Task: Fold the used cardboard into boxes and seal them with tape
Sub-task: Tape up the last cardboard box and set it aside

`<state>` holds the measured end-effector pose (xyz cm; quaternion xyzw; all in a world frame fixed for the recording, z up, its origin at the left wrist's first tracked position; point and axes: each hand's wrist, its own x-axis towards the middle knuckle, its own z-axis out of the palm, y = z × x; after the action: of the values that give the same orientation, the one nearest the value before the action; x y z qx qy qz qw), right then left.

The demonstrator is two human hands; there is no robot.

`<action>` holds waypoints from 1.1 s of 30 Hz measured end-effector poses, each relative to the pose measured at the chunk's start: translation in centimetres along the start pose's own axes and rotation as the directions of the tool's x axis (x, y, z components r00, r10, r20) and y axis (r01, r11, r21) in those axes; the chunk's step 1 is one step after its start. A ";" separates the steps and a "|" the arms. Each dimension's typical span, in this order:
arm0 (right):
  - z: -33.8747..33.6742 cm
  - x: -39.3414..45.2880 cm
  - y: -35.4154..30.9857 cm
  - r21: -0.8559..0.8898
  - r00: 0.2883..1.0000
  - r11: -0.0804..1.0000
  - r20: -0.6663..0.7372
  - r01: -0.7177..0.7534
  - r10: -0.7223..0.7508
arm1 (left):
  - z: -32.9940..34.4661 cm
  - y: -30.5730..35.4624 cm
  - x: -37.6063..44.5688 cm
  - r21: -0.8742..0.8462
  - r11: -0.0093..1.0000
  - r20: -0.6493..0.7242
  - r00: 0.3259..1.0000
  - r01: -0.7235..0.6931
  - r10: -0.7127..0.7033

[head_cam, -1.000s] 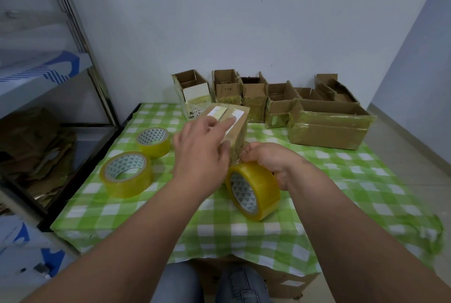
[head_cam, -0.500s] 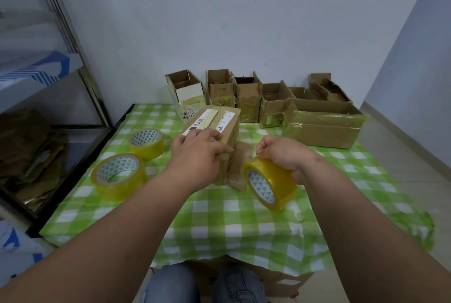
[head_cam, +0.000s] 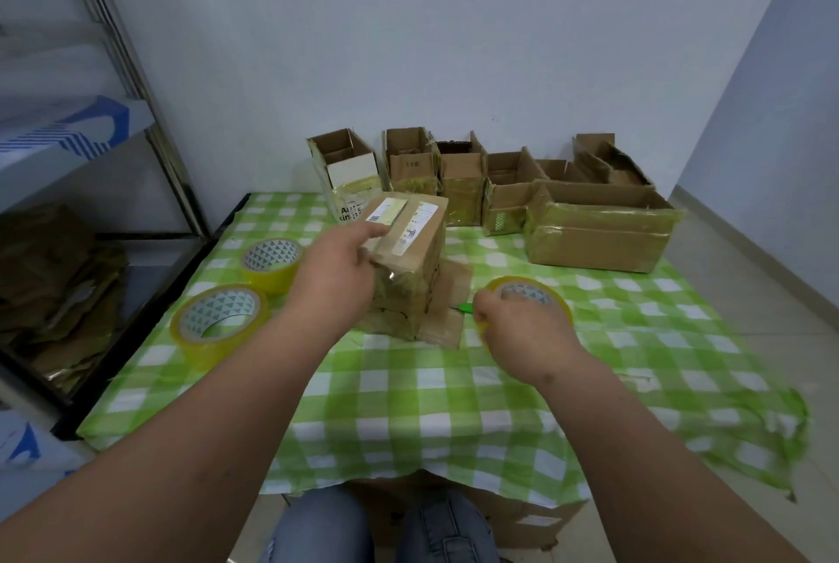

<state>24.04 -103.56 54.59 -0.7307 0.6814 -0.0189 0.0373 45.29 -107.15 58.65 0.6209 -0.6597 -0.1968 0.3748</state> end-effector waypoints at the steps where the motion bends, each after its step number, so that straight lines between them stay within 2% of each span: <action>1: -0.1 -0.1 -0.1 0.019 0.999 0.999 0.025 -0.030 0.029 | -0.3 -0.3 0.1 -0.010 1.000 -0.077 0.997 -0.003 0.002; 3: -0.6 -0.1 -0.5 0.057 0.995 0.994 0.041 -0.089 0.087 | -0.8 -1.1 0.5 -0.020 1.000 -0.167 0.986 0.018 -0.021; 5: -1.1 -0.1 -1.0 0.106 0.990 0.985 -0.023 -0.136 0.139 | -1.1 -1.9 0.8 -0.129 0.986 -0.173 0.977 0.102 -0.124; 7: -1.3 -0.1 -2.0 0.254 0.962 0.958 -0.199 -0.132 0.185 | -1.0 -2.9 0.8 -0.311 0.921 -0.089 0.958 0.234 -0.273; 9: -0.7 -0.1 -3.8 0.420 0.921 0.908 -0.352 -0.004 0.167 | -0.6 -4.0 0.8 -0.459 0.816 0.055 0.928 0.351 -0.367; 10: -0.1 -0.1 -4.9 0.473 0.922 0.880 -0.361 0.054 0.137 | -0.4 -4.3 0.5 -0.506 0.772 0.110 0.916 0.385 -0.385; 12: 1.6 0.0 -7.0 0.549 0.955 0.832 -0.284 0.085 0.091 | 0.1 -4.9 0.0 -0.564 0.715 0.170 0.905 0.414 -0.390; 15: 4.2 0.2 -9.0 0.648 0.976 0.761 -0.189 0.039 0.110 | 0.5 -5.6 -0.8 -0.572 0.710 0.222 0.911 0.411 -0.349; 21: 4.4 0.6 -9.1 0.789 0.963 0.613 -0.197 0.044 0.184 | 0.4 -5.2 -1.1 -0.617 0.621 0.253 0.869 0.483 -0.425; 26: 2.0 0.7 -7.6 0.927 0.904 0.374 -0.171 0.013 0.391 | 0.0 -4.8 -1.6 -0.640 0.626 0.217 0.887 0.445 -0.408; 28: 1.8 0.9 -7.2 0.941 0.906 0.337 -0.153 0.012 0.396 | 0.2 -4.9 -2.0 -0.657 0.630 0.190 0.900 0.414 -0.393; 33: 2.2 1.2 -6.9 0.942 0.898 0.336 -0.157 0.010 0.412 | 0.3 -5.1 -2.2 -0.656 0.660 0.148 0.920 0.366 -0.364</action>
<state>31.16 -104.20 52.89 -0.4706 0.6307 -0.5307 0.3150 48.40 -105.86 54.18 0.5625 -0.4066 -0.4931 0.5245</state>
